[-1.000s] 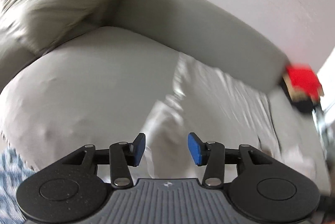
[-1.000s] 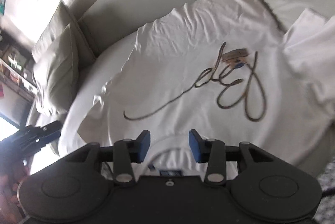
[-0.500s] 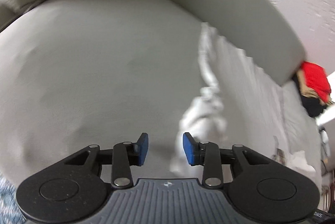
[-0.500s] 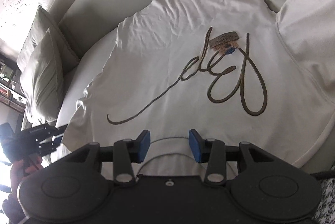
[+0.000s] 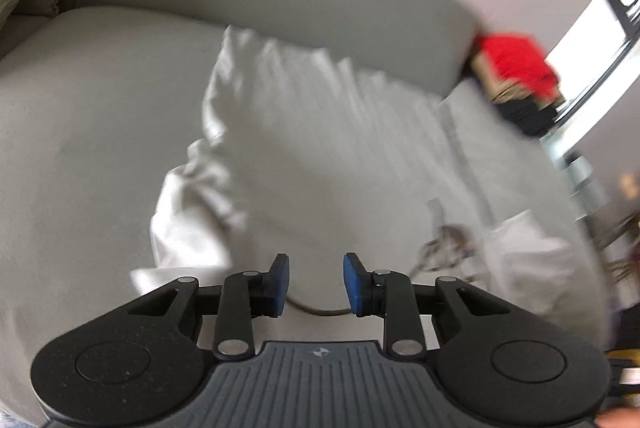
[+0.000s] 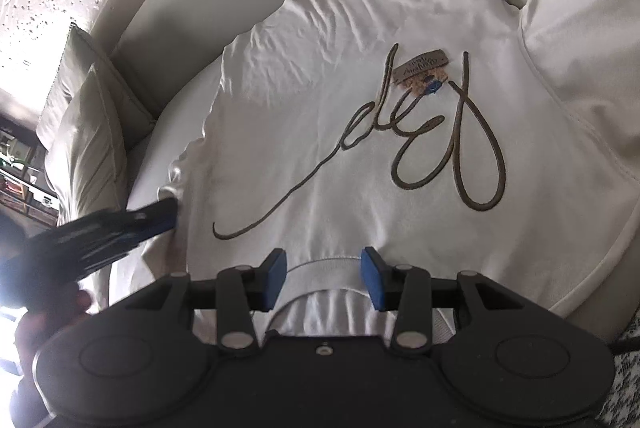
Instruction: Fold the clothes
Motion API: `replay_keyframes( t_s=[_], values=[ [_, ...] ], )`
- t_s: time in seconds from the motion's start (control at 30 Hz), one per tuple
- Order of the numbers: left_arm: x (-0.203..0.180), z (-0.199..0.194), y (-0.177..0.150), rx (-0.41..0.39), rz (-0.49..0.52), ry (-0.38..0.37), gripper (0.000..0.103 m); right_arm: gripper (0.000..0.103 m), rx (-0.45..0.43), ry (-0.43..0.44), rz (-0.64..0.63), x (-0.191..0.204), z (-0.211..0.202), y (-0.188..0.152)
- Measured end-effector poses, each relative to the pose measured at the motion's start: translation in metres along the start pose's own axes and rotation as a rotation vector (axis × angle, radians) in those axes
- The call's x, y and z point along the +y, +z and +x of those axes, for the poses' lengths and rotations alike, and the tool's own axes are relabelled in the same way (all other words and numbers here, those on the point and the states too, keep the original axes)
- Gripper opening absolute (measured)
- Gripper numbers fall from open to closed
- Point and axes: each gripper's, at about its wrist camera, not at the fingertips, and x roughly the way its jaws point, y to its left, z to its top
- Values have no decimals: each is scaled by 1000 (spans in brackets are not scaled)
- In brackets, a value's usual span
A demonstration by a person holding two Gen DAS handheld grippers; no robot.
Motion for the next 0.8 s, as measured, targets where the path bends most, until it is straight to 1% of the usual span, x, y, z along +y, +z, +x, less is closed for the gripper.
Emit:
replay_keyframes(
  t_s=[0.03, 0.07, 0.13, 0.17, 0.2, 0.23, 0.27, 0.33, 0.37, 0.43, 0.5, 0.57, 0.6, 0.67, 0.7, 0.73, 0.8],
  values=[
    [-1, -11, 1, -18, 0, -36, 27, 41, -2, 5, 6, -1, 0, 0],
    [-2, -20, 1, -44, 0, -40, 28, 41, -3, 9, 13, -2, 1, 0],
    [3, -35, 4, -104, -20, 12, 36, 41, -6, 17, 23, -4, 2, 0],
    [11, -41, 6, -122, -55, 54, 38, 41, -7, 20, 24, -5, 2, 0],
    [24, -43, 8, -122, -104, 100, 39, 41, -7, 24, 26, -5, 1, 0],
    [37, -44, 9, -117, -156, 146, 43, 41, -6, 29, 27, -6, 1, 0],
    [52, -45, 10, -98, -218, 175, 46, 41, -6, 33, 29, -7, 1, -1],
    [78, -40, 7, -34, -336, 160, 55, 41, -5, 41, 32, -9, 0, -1],
    [87, -36, 5, -4, -382, 154, 57, 41, -5, 44, 34, -10, 0, -1],
    [105, -27, 1, 55, -466, 147, 57, 41, -4, 50, 37, -11, 0, -1],
    [120, -22, -1, 73, -554, 104, 56, 41, -4, 57, 41, -12, 0, -1],
    [131, -12, -6, 94, -655, 53, 52, 41, -3, 63, 44, -13, 0, -1],
    [137, -7, -8, 105, -707, 27, 46, 41, -3, 66, 46, -14, 0, -1],
    [140, 9, -14, 126, -800, 7, 30, 41, -2, 71, 48, -15, 0, 0],
    [145, 10, -17, 127, -843, 0, 11, 42, -2, 72, 49, -15, 0, 0],
    [147, 9, -19, 116, -871, 2, 0, 42, -2, 72, 50, -15, 0, 0],
    [141, -6, -19, 24, -823, 45, 0, 42, 0, 73, 47, -15, 0, 0]
  ],
)
